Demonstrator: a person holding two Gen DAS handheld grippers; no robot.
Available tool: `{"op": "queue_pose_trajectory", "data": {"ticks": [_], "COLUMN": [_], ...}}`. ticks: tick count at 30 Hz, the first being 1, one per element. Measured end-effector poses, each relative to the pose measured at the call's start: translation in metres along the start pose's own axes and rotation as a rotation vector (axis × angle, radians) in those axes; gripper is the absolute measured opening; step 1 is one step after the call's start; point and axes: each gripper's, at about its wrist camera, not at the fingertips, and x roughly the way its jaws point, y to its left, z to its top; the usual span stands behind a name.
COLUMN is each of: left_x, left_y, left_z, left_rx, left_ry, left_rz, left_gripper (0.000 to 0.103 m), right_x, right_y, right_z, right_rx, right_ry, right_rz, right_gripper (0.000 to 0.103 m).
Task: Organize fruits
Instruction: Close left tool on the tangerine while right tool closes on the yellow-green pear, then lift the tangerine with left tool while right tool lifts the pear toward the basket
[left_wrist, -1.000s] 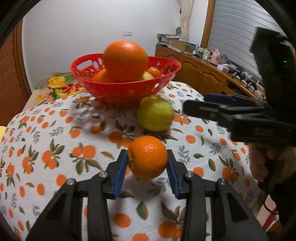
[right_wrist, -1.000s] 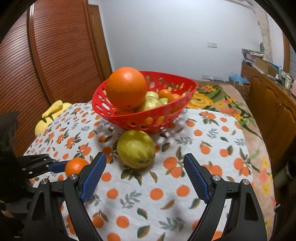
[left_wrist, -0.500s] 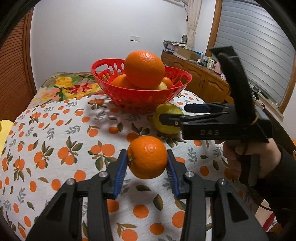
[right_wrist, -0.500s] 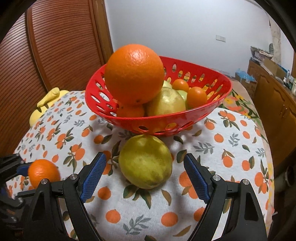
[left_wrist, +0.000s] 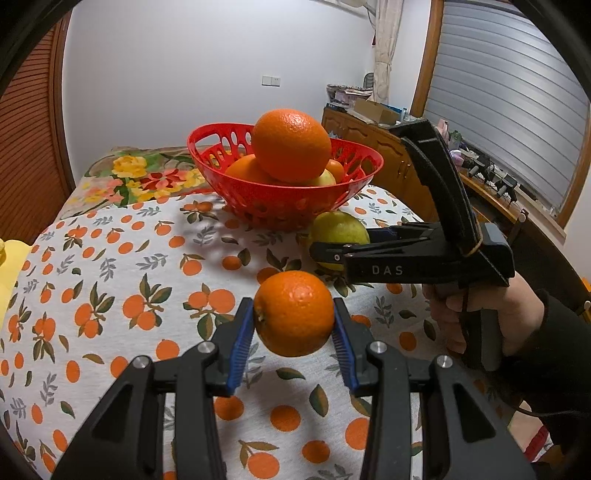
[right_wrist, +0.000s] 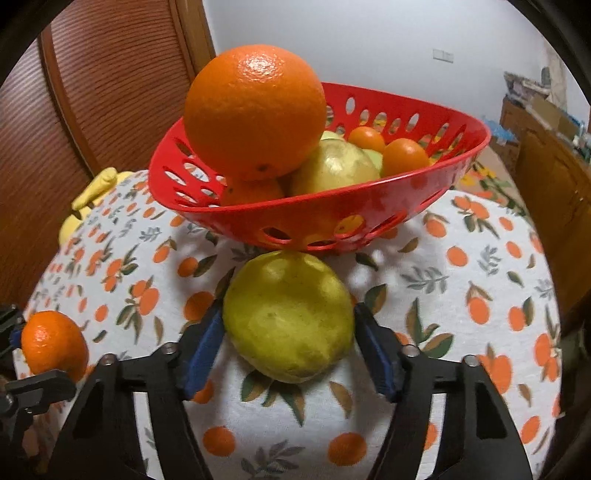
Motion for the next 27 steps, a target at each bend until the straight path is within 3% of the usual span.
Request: {"op": "queue_pose_trajectory", "data": {"ticks": [5, 21, 27], "left_x": [-0.001, -0.018, -0.025], "left_y": [0.000, 0.005, 0.002], "left_z": [0.001, 0.012, 0.018], "left_rx": [0.004, -0.001, 0.003], "left_ry": [-0.001, -0.045, -0.067], "left_rz": [0.002, 0.014, 0.014], "left_gripper": [0.040, 0.040, 0.040], "right_x": [-0.009, -0.066, -0.089], "right_y": [0.001, 0.007, 0.015], "right_z": [-0.009, -0.031, -0.028], "right_rx": [0.011, 0.047, 0.025], "right_ry": [-0.018, -0.122, -0.184], "right_rz": [-0.014, 0.100, 0.057], "right_gripper": [0.068, 0.067, 0.067]}}
